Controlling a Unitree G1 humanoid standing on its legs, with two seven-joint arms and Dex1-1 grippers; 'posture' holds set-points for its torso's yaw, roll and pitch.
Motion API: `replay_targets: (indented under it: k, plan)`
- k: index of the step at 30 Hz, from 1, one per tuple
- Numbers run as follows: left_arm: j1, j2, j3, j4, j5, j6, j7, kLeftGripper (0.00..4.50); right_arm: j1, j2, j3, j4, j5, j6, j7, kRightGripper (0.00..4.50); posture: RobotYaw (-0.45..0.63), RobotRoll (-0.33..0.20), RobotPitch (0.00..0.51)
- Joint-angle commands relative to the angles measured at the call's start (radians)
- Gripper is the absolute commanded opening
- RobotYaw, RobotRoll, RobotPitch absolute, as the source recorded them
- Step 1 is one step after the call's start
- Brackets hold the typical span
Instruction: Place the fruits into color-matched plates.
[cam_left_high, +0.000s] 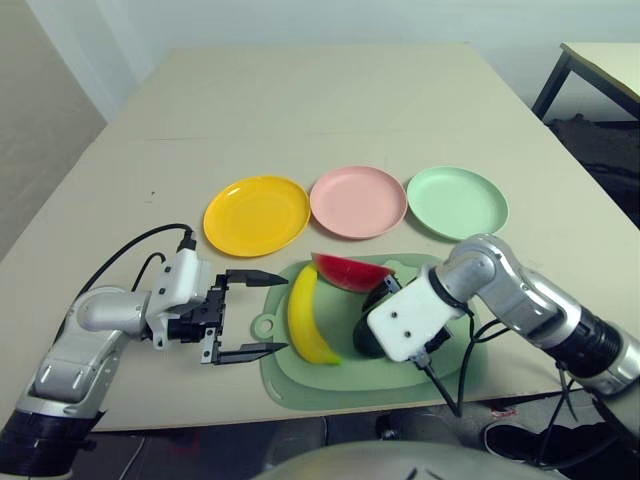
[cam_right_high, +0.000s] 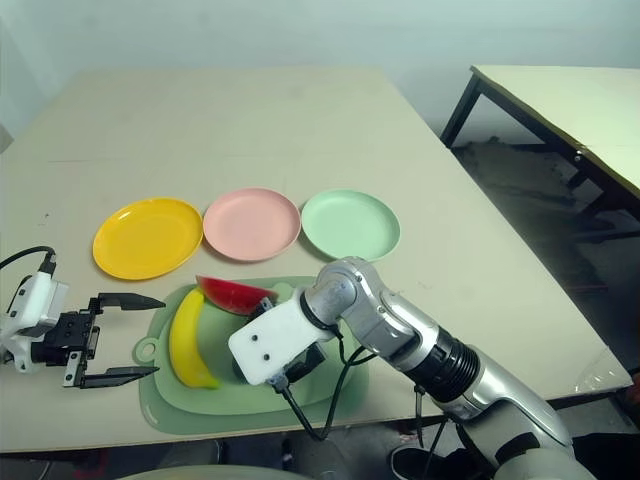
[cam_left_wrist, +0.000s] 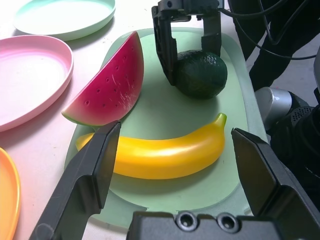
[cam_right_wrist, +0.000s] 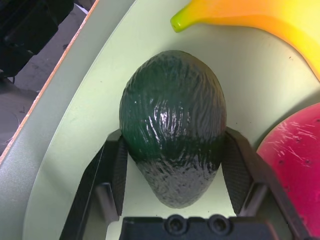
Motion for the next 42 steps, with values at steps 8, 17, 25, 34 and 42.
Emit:
replay_targets:
  k: [8,17,25,34,42]
  plan:
    - [-0.012,0.002,0.002,0.016,0.010,-0.011,-0.005,4.50,0.016,-0.019,0.004,-0.014,0.001,0.009,0.016,2.88,0.07,0.000,0.042]
    - [-0.031,-0.004,-0.009,0.015,0.002,-0.011,-0.016,4.50,-0.024,-0.178,-0.122,0.012,0.102,-0.037,0.118,2.88,0.05,0.000,0.037]
    - [-0.043,-0.031,-0.003,0.004,-0.028,0.025,0.006,4.50,-0.262,-0.242,-0.218,0.305,0.130,-0.117,0.189,2.88,0.04,0.000,0.026]
    - [-0.057,-0.040,-0.007,0.011,-0.005,0.028,0.031,4.50,-0.656,-0.058,-0.166,1.169,-0.155,-0.480,-0.131,2.88,0.06,0.000,0.014]
    - [-0.009,-0.043,0.005,-0.031,0.000,0.029,0.061,4.50,-0.671,0.053,-0.108,1.521,-0.318,-0.624,-0.353,2.88,0.09,0.000,0.016]
